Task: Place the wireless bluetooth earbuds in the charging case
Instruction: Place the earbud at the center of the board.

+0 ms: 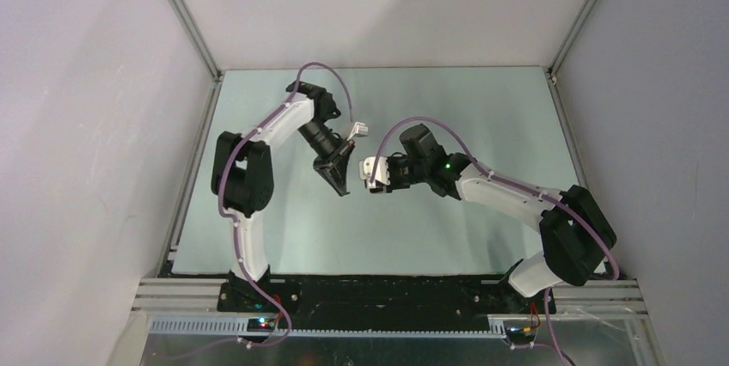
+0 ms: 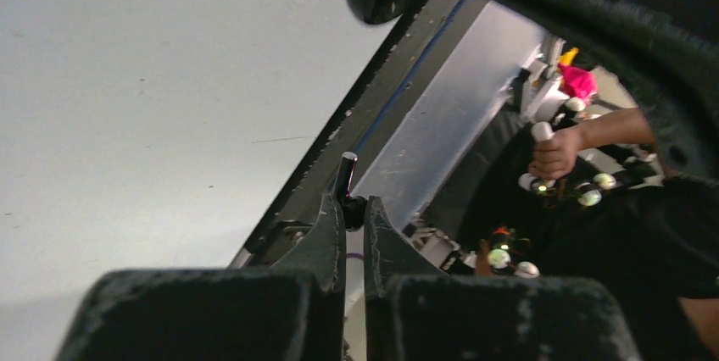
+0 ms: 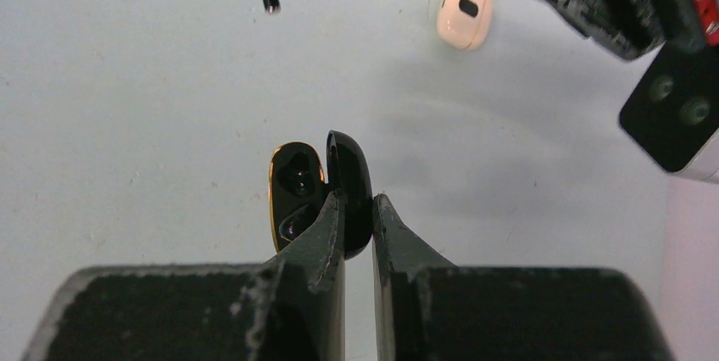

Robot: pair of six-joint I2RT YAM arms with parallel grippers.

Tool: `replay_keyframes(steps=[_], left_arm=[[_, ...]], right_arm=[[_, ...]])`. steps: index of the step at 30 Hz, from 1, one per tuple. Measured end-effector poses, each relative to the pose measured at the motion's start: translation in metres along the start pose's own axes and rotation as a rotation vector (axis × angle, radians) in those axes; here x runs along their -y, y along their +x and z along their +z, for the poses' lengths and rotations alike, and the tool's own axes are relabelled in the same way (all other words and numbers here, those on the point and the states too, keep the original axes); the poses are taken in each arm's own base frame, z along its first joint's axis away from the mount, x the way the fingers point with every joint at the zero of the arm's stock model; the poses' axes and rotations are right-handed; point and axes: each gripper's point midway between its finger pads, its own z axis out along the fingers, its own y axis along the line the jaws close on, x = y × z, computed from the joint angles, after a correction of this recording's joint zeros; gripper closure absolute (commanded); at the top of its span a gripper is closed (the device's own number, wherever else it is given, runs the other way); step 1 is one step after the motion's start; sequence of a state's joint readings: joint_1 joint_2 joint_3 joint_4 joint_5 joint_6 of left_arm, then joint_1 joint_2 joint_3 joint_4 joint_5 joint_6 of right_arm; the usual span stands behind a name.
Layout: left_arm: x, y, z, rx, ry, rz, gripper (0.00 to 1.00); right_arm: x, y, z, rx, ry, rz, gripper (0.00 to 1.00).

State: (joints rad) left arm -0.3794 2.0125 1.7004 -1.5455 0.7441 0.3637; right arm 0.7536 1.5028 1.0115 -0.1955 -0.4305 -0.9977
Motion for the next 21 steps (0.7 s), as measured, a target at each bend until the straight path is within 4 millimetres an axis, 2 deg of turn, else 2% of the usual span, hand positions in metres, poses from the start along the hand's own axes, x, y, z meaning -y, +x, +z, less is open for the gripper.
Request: replay_keyframes(steps=[7,13,17,21], left_arm=[[0.017,-0.004,0.004,0.013,0.11,-0.089,1.0],[0.018,-0.002,0.01,-0.007,0.129,-0.119,1.0],[0.012,-0.002,0.009,-0.014,0.084,-0.106,1.0],[-0.001,-0.003,0.008,-0.017,0.009,-0.082,1.0]], right_arm=[[0.002,-0.015,0.006,0.021,0.037,0.033,1.0],[-0.005,-0.018,0.008,0.027,0.02,0.08,1.0],[-0.021,-0.01,0.005,0.021,-0.053,0.137,1.0],[-0.032,0.01,-0.002,-0.008,-0.109,0.274,1.0]])
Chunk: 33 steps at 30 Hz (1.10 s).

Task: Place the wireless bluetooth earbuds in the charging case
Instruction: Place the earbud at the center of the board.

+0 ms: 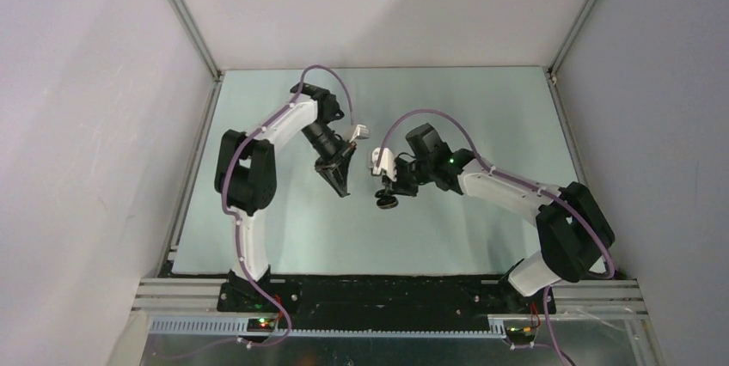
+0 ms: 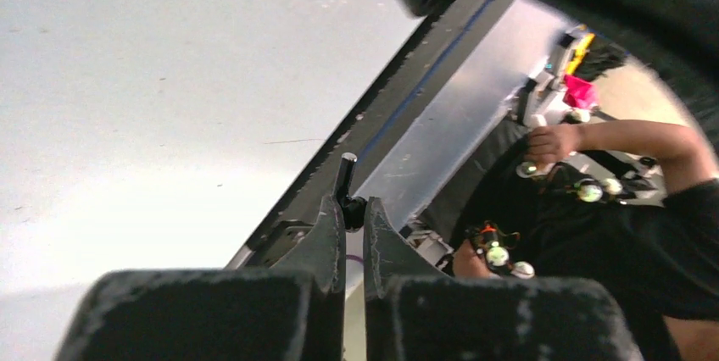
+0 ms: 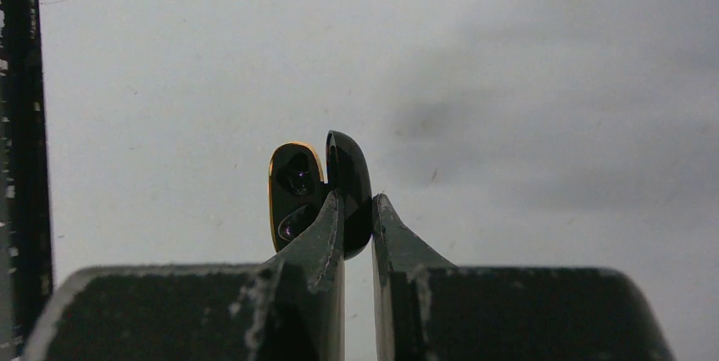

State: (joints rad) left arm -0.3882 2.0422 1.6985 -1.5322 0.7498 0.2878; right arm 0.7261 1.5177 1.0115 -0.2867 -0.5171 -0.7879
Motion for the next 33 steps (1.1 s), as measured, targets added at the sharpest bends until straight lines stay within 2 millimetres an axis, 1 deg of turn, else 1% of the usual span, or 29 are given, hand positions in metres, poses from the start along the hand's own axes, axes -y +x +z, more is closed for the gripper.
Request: replay_keyframes(steps=[3,5,8,10,13,16,17,18,19,20,21,22,23,26,33], left_arm=[[-0.011,-0.001,0.002,-0.008,-0.068,0.025,1.0],[-0.021,-0.002,0.007,-0.025,-0.129,0.073,0.98],[-0.032,-0.004,0.021,-0.086,-0.211,0.156,0.94],[-0.04,-0.009,0.037,-0.147,-0.255,0.21,0.91],[-0.055,-0.024,0.067,-0.229,-0.302,0.289,0.88],[-0.062,-0.034,0.089,-0.283,-0.326,0.346,0.84],[-0.062,-0.037,0.094,-0.296,-0.33,0.363,0.8],[-0.06,-0.038,0.096,-0.305,-0.333,0.374,0.78],[-0.058,-0.041,0.098,-0.304,-0.337,0.39,0.72],[-0.057,-0.045,0.099,-0.296,-0.343,0.405,0.7],[-0.056,-0.051,0.1,-0.282,-0.354,0.422,0.61],[-0.056,-0.058,0.101,-0.267,-0.362,0.437,0.58],[-0.056,-0.062,0.101,-0.258,-0.365,0.443,0.52],[-0.052,-0.07,0.098,-0.233,-0.376,0.432,0.44],[-0.046,-0.102,0.084,-0.113,-0.435,0.452,0.38]], right_arm=[[0.0,0.017,-0.008,-0.022,-0.017,0.132,1.0],[0.0,0.026,-0.015,-0.034,-0.024,0.201,1.0],[-0.001,0.043,-0.027,-0.054,-0.026,0.288,1.0],[-0.007,0.054,-0.037,-0.068,-0.025,0.326,1.0],[-0.021,0.068,-0.059,-0.086,-0.016,0.369,1.0],[-0.036,0.069,-0.077,-0.079,0.001,0.363,1.0],[-0.04,0.067,-0.082,-0.073,0.006,0.355,1.0],[-0.044,0.066,-0.085,-0.067,0.009,0.352,1.0],[-0.047,0.065,-0.088,-0.06,0.011,0.348,1.0],[-0.049,0.064,-0.089,-0.055,0.013,0.345,1.0],[-0.05,0.063,-0.091,-0.051,0.015,0.349,1.0],[-0.052,0.063,-0.091,-0.05,0.016,0.354,1.0],[-0.052,0.063,-0.092,-0.049,0.017,0.36,1.0],[-0.054,0.063,-0.091,-0.051,0.016,0.385,1.0],[-0.055,0.062,-0.093,-0.047,0.021,0.397,1.0]])
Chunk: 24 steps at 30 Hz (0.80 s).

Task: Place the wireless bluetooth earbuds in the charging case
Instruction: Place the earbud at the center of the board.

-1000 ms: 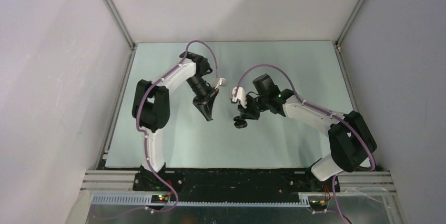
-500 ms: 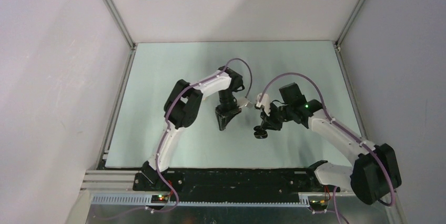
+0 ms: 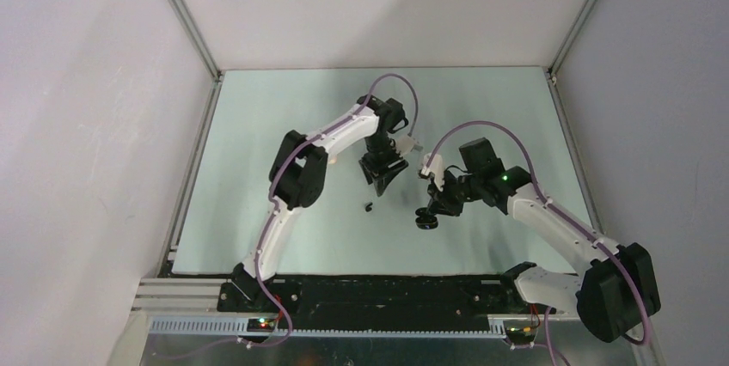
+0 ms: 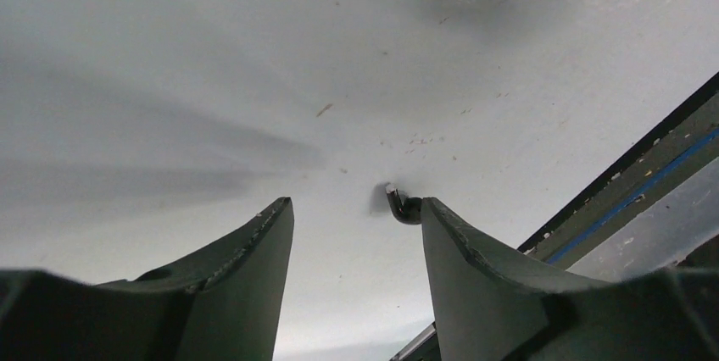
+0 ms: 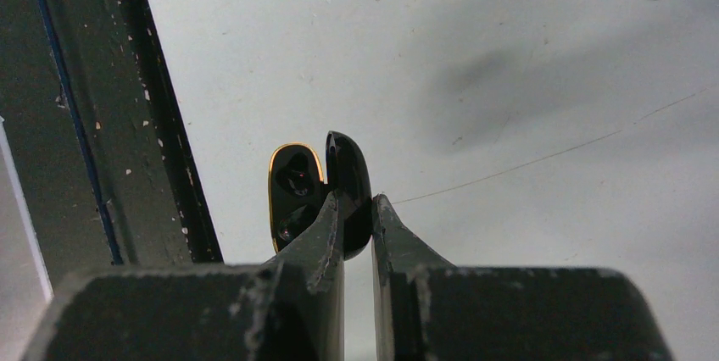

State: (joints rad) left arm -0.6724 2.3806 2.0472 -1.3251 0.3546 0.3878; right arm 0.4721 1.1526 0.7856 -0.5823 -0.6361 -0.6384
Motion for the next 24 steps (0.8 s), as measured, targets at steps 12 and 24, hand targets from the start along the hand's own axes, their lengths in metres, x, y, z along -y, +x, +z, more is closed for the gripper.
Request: replay_keyframes(steps=[12,24], left_arm=[[-0.002,0.0,-0.173,0.544,-0.154,-0.226,0.08],[0.067,0.015,-0.264,0.999,0.176,-0.081,0.04]], right_arm=[[0.026,-0.052,-0.012,0.135,0.094,-0.137,1.0],[0.022,-0.136,-0.004,0.304,-0.012,-0.444,1.0]])
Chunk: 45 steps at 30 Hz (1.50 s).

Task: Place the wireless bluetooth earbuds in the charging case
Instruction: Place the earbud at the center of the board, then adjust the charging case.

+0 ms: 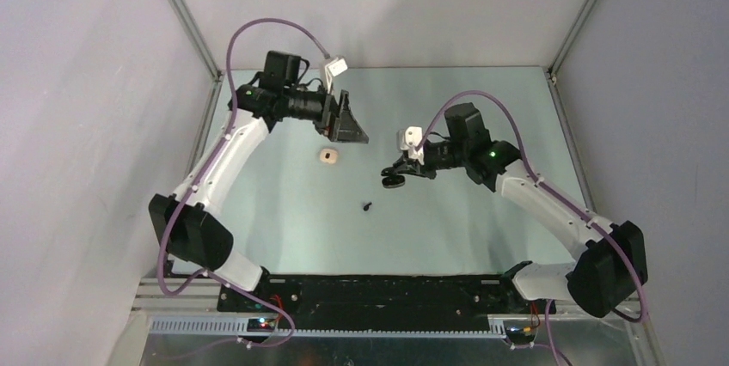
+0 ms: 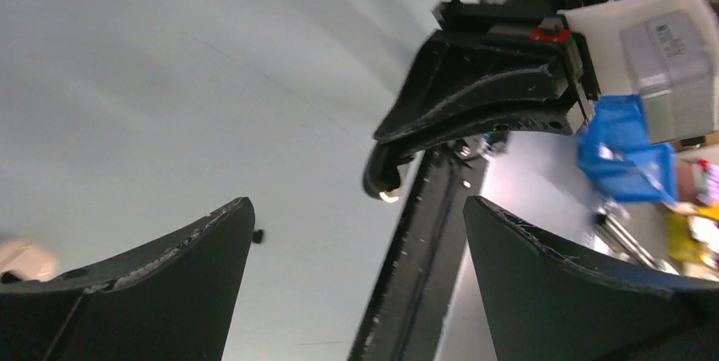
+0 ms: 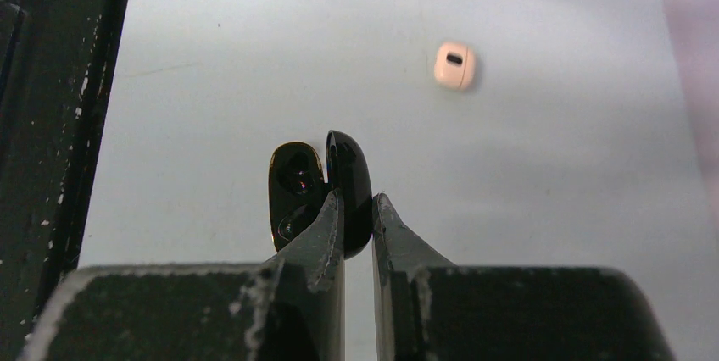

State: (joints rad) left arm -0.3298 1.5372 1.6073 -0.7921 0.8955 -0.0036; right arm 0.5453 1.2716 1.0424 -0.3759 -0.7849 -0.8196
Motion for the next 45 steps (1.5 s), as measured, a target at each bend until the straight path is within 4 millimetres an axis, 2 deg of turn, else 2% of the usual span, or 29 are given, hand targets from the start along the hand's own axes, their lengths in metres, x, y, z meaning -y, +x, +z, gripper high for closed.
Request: replay_keyframes(steps=[2,4,9,16,19,22,32,45], left_arm=[[0.006,0.014,0.006,-0.031,0.067,-0.032,0.11],[0.009,0.02,0.007,-0.041,0.1,-0.043,0.19],[0.009,0.021,0.006,-0.033,0.127,0.015,0.21],[-0.002,0.052,0.01,-0.093,0.113,0.05,0.28],[-0.003,0.057,0.008,-0.106,0.098,0.089,0.35],[-0.001,0.058,0.006,-0.11,0.097,0.122,0.42],[0.005,0.063,0.006,-0.125,0.116,0.133,0.56],[0.011,0.064,0.007,-0.128,0.15,0.136,0.6]], right_arm=[[0.003,-0.01,0.006,0.026,-0.016,-0.043,1.0],[0.002,-0.02,0.011,0.05,-0.032,-0.081,1.0],[0.004,-0.041,0.021,0.097,-0.046,-0.143,1.0],[0.022,-0.065,0.035,0.141,-0.031,-0.166,1.0],[0.03,-0.073,0.037,0.156,-0.02,-0.171,1.0],[0.029,-0.076,0.038,0.163,-0.02,-0.175,1.0],[0.026,-0.076,0.043,0.152,-0.021,-0.178,1.0],[0.024,-0.078,0.05,0.159,-0.025,-0.158,1.0]])
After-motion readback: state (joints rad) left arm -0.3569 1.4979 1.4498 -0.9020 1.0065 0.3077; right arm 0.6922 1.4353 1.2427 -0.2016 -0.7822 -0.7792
